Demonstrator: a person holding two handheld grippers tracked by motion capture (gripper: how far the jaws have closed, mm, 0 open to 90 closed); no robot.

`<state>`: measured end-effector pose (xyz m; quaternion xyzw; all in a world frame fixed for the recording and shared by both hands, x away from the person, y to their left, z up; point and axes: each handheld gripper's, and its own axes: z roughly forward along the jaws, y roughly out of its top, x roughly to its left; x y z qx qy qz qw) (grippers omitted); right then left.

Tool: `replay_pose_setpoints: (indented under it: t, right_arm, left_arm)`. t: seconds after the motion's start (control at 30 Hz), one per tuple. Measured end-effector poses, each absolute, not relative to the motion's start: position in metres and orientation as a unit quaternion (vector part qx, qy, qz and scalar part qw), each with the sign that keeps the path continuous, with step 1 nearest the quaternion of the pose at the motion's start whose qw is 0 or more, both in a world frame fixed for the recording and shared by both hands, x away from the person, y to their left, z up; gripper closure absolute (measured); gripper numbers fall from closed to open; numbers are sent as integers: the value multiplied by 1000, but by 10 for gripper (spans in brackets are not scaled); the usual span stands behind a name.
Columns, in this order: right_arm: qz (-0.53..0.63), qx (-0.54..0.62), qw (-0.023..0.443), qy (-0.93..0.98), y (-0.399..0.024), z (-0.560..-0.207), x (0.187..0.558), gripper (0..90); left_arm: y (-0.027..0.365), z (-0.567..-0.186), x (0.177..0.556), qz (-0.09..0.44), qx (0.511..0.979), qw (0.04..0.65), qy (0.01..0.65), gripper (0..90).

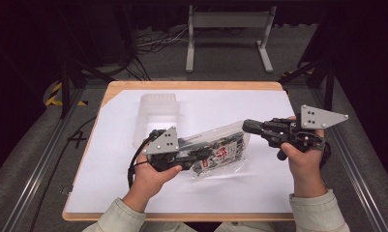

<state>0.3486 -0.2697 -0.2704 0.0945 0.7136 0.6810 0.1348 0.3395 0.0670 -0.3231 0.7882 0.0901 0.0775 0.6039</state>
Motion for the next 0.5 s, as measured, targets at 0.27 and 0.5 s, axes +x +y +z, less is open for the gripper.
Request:
replay_pose_setpoints:
  t: [0.27,0.5]
  right_arm:
    - [672,103,148,719,-275,-268,346,804]
    - [653,138,175,724,-286,-268,349,512]
  left_arm:
    - [63,-318,340,75,791,600,90,728]
    - [67,-313,342,83,789,601,98,728]
